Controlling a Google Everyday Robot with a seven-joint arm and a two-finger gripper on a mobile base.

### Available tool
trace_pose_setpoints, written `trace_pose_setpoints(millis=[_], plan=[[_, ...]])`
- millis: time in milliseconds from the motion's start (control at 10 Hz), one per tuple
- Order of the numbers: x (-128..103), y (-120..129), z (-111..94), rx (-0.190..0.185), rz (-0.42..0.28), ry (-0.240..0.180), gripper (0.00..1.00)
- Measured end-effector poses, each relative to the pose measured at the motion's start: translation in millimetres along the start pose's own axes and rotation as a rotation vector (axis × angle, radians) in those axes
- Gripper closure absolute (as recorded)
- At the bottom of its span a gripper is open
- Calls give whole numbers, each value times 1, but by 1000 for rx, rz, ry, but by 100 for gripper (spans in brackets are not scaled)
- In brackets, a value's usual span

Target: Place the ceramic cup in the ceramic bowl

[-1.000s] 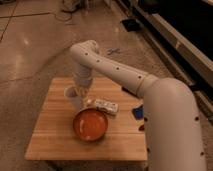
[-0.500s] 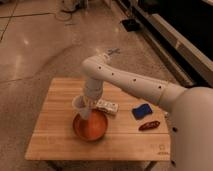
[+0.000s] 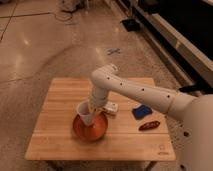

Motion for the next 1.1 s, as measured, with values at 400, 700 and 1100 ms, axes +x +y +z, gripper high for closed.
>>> trace_pose_setpoints(millis=[400,700,1100], plan=[[0,12,9,12,-21,10,34],[-2,14,8,0,-42,19,23],[-7,18,-5,-12,-50,4,23]])
